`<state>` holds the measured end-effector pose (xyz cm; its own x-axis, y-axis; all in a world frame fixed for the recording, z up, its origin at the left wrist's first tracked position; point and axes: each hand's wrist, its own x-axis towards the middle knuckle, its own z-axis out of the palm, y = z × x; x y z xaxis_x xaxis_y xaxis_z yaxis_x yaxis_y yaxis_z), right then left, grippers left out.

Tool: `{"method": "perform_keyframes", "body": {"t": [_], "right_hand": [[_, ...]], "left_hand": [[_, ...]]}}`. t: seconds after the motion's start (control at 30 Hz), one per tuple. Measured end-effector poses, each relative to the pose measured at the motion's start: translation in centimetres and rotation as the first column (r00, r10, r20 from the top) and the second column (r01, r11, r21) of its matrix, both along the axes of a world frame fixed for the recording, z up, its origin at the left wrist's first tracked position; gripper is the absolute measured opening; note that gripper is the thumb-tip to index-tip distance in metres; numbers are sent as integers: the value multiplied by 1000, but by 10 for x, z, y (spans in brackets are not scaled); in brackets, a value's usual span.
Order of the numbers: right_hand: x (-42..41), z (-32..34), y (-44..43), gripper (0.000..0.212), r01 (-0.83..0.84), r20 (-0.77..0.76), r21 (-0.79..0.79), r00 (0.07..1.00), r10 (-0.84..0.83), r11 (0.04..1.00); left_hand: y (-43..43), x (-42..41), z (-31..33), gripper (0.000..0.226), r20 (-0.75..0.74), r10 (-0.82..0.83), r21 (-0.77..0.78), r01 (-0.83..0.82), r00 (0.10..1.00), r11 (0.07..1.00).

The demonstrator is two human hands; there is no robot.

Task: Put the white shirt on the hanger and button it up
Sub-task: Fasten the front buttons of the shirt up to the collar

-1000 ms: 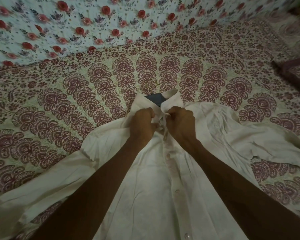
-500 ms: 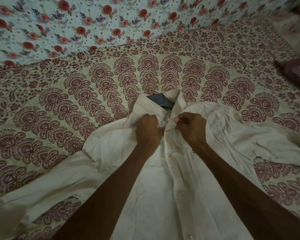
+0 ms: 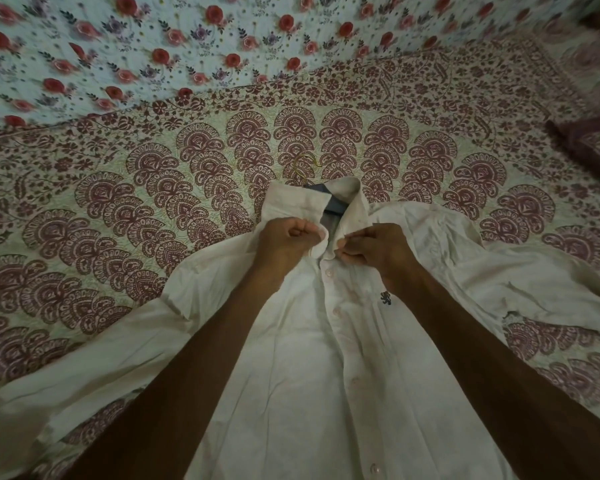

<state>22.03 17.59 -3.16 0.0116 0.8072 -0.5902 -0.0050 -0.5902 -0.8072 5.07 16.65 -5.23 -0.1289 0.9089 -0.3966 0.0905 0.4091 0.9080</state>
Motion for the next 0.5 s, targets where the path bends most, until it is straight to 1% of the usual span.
{"method": "perform_keyframes", "body": {"t": [0.07, 0.13, 0.27, 0.33, 0.4, 0.47, 0.5], "right_hand": [[-1, 3, 3, 24, -31, 43, 28, 999, 30, 999], [-3, 6, 6, 29, -48, 67, 51, 997, 45, 998], [-5, 8, 3, 19, -45, 91, 116, 995, 35, 992], [-5, 8, 4, 18, -37, 170, 168, 985, 8, 985], [-6, 10, 5, 19, -32, 237, 204, 971, -18, 979], [-10, 10, 5, 19, -56, 274, 215, 962, -5, 975], [-13, 9, 5, 18, -76, 307, 225, 952, 3, 971]], "left_hand": [[3, 1, 11, 12, 99, -50, -48, 55, 994, 997], [6, 3, 19, 12, 118, -72, -82, 82, 990, 993], [11, 3, 15, 9, 80, -62, -122, 71, 995, 990], [12, 2, 10, 12, 57, -54, -115, 61, 997, 992], [11, 3, 5, 13, 0, -61, -87, 61, 998, 994], [10, 4, 4, 13, -36, -72, -79, 69, 997, 995], [10, 4, 4, 12, -28, -74, -86, 71, 997, 994]]}}
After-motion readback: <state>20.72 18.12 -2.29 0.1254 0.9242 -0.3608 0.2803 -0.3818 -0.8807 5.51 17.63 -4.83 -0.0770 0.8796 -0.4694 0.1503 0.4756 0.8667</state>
